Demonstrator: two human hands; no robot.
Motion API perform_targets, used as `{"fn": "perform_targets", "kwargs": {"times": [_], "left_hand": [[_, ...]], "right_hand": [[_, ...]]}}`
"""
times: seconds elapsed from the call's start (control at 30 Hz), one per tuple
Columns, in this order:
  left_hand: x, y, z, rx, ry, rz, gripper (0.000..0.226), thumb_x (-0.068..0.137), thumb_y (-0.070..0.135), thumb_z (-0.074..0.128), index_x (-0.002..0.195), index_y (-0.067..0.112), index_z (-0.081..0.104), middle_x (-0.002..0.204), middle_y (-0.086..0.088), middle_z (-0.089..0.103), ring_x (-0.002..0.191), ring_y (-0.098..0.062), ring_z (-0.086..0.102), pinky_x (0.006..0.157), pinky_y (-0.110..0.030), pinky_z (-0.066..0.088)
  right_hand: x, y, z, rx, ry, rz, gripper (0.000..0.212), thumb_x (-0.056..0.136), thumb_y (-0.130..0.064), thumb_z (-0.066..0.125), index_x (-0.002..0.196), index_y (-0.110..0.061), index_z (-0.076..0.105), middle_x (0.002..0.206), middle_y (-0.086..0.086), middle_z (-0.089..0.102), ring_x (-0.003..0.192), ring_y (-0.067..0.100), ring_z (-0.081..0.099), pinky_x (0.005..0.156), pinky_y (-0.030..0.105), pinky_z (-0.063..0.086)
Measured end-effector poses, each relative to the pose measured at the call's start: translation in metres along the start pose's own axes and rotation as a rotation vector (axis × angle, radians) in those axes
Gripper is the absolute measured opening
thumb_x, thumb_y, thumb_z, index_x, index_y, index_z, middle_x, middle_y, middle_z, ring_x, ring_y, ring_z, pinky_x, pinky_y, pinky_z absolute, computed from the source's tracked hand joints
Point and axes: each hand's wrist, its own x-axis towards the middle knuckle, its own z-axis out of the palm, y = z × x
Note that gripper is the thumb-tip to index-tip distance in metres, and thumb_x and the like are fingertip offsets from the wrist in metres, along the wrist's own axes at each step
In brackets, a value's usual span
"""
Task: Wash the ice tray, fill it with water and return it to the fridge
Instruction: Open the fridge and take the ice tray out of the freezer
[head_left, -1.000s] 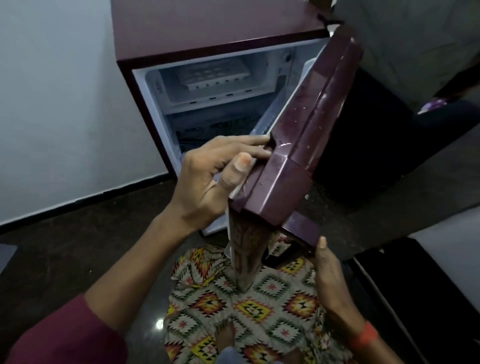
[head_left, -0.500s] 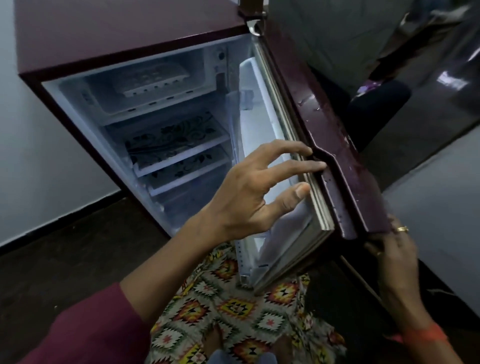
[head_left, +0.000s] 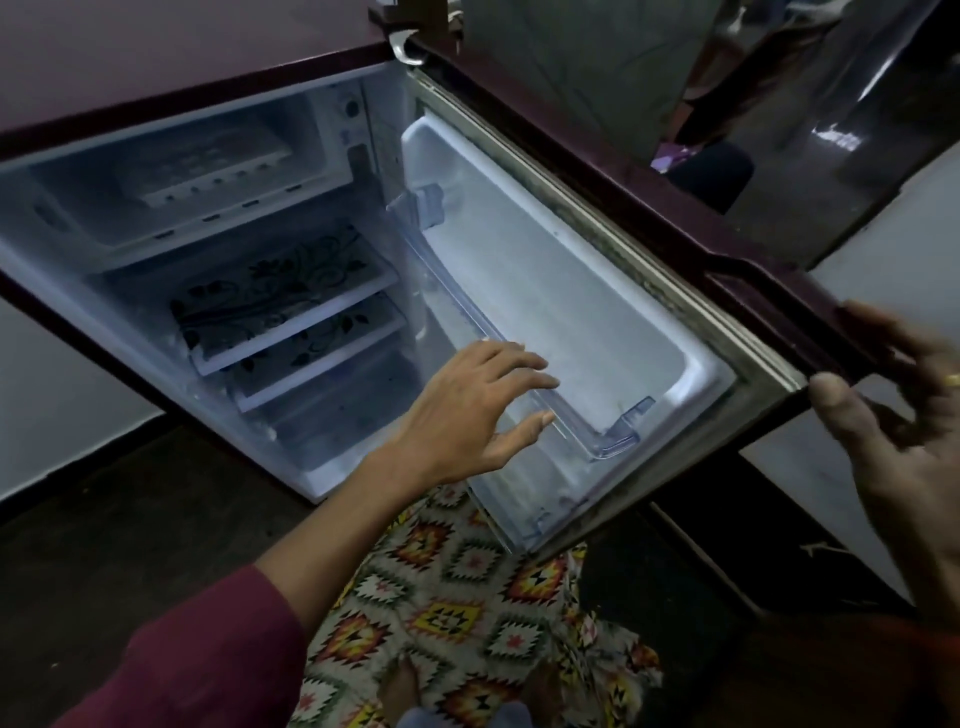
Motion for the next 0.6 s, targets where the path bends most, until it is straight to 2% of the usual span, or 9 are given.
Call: {"fn": "perform_targets", "kwargs": {"times": [0.07,0.13,0.27,0.37,0.5,0.57,0.6], "left_hand": [[0.006,-0.001,0.012,0.015,-0.013,0.028,0.039,0.097,0.041,0.057,0.130,0.022,0.064,0.135,0.000,0.061,0.134,-0.021,0.048,0.109,-0.040,0.040],[0.015,0.002,0.021,0.035,-0.024,0.054,0.042,0.097,0.039,0.057,0.134,0.022,0.060,0.140,-0.001,0.057,0.138,-0.022,0.045,0.113,-0.039,0.037],[0.036,0.013,0.037,0.082,-0.056,0.059,0.049,0.095,0.038,0.057,0.142,0.022,0.053,0.147,-0.003,0.051,0.142,-0.025,0.039,0.115,-0.042,0.035],[0.053,0.018,0.050,0.125,-0.111,0.053,0.058,0.095,0.040,0.056,0.149,0.022,0.044,0.154,-0.003,0.043,0.147,-0.027,0.031,0.117,-0.044,0.032],[0.078,0.026,0.066,0.188,-0.188,0.036,0.069,0.095,0.043,0.053,0.156,0.023,0.028,0.161,-0.003,0.030,0.151,-0.027,0.020,0.120,-0.046,0.026],[0.091,0.029,0.072,0.204,-0.214,0.026,0.072,0.095,0.044,0.053,0.157,0.023,0.025,0.162,-0.004,0.028,0.151,-0.028,0.018,0.120,-0.047,0.025],[0.099,0.031,0.075,0.215,-0.228,0.022,0.073,0.095,0.044,0.053,0.158,0.022,0.024,0.162,-0.004,0.028,0.151,-0.029,0.018,0.120,-0.047,0.024]], "right_hand": [[0.009,0.015,-0.003,-0.077,0.018,0.060,0.046,0.095,-0.039,0.066,0.136,-0.052,0.049,0.134,-0.030,0.053,0.129,-0.005,0.051,0.097,0.006,0.047],[0.023,0.032,-0.007,-0.107,0.048,0.060,0.046,0.097,-0.040,0.064,0.140,-0.046,0.050,0.136,-0.026,0.054,0.128,-0.008,0.052,0.091,0.003,0.048],[0.050,0.065,-0.018,-0.151,0.092,0.134,0.046,0.099,-0.052,0.057,0.143,-0.046,0.047,0.145,-0.010,0.053,0.127,-0.006,0.053,0.085,0.014,0.050],[0.069,0.079,-0.024,-0.218,0.126,0.145,0.049,0.098,-0.060,0.052,0.144,-0.045,0.047,0.144,0.000,0.052,0.119,-0.012,0.050,0.082,0.002,0.045],[0.095,0.084,-0.026,-0.296,0.208,0.053,0.044,0.099,-0.041,0.057,0.140,-0.026,0.060,0.134,0.018,0.054,0.118,0.008,0.054,0.079,-0.003,0.043],[0.107,0.085,-0.026,-0.370,0.214,0.029,0.043,0.097,-0.032,0.056,0.139,-0.023,0.061,0.132,0.021,0.053,0.116,0.000,0.051,0.078,-0.004,0.040],[0.113,0.088,-0.026,-0.411,0.212,0.015,0.044,0.097,-0.030,0.054,0.140,-0.022,0.060,0.133,0.021,0.053,0.116,0.003,0.051,0.079,-0.003,0.040]]}}
